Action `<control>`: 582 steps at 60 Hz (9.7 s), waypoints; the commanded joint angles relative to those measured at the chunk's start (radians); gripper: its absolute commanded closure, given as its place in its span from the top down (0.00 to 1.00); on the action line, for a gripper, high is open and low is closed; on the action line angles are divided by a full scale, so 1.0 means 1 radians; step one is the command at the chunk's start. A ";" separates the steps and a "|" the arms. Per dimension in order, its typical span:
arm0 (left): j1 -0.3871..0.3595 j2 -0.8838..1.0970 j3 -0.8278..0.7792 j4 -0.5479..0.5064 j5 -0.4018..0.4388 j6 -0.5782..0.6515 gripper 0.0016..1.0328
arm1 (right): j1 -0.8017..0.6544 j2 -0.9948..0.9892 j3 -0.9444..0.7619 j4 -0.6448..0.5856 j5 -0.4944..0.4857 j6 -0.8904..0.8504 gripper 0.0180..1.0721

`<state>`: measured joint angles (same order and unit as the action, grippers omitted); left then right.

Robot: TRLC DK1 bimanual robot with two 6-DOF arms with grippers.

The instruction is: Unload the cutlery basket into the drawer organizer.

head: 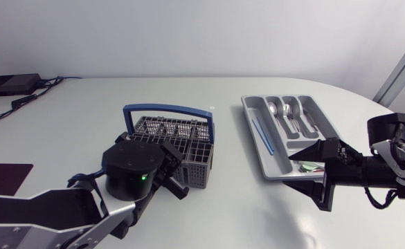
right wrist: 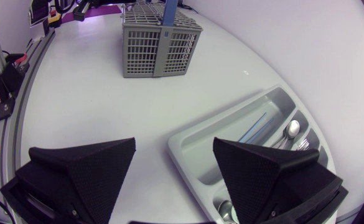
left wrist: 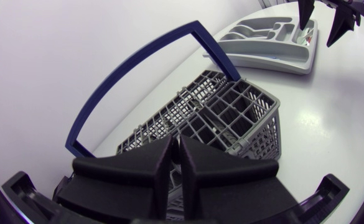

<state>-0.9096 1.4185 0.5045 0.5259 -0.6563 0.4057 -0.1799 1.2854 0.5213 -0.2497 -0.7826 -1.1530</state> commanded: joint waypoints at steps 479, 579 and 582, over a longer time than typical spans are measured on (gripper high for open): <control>0.773 -0.355 0.193 -0.613 0.724 -0.145 0.92 | 0.123 0.089 0.293 -0.180 0.109 -0.139 0.76; 0.690 0.005 0.200 -0.547 0.788 -0.104 0.92 | 0.623 0.394 0.332 0.434 0.371 0.449 0.09; 0.690 0.013 0.213 -0.549 0.788 -0.104 0.92 | 0.625 0.396 0.335 0.434 0.376 0.449 0.09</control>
<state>-0.1932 1.3987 0.6750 -0.0288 0.0978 0.3145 0.4164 1.6695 0.8417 0.1619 -0.3798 -0.7250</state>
